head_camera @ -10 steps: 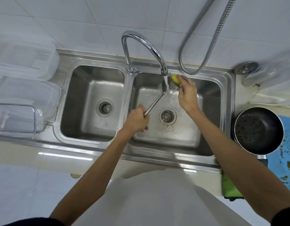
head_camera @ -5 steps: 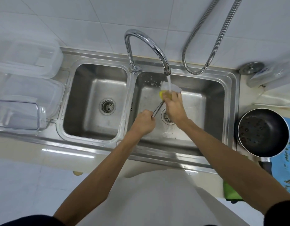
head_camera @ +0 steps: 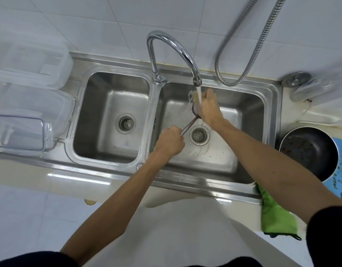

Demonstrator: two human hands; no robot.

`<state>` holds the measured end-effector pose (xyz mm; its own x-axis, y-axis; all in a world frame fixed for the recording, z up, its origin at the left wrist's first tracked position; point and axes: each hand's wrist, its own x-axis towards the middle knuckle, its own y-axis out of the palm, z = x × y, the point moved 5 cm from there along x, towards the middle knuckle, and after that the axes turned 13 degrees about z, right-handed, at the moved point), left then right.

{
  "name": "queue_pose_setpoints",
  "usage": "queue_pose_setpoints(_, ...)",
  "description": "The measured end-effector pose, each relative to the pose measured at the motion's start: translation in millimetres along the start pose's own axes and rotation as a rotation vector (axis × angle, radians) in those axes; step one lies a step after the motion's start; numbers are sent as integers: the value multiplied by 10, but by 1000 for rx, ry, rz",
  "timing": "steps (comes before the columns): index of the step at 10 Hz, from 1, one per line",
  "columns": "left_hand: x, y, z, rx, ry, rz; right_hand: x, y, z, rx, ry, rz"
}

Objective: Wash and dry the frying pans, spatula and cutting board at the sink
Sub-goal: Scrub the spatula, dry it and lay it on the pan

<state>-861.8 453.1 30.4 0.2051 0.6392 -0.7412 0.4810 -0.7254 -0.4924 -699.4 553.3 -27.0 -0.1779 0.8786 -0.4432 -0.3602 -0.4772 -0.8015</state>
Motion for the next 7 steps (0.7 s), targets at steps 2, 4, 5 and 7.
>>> queue_pose_setpoints(2,-33,76,63,-31,-28,31,-152,125,-152,-92,12,97)
queue_pose_setpoints(4,-72,84,67,-46,-15,12,-334,-83,-558,-257,44,66)
queue_pose_setpoints(5,-51,125,26,-49,-14,20,-472,-158,-836,-246,86,4)
queue_pose_setpoints(7,23,259,-13,-135,-34,25,-769,-364,-1415,-193,128,-194)
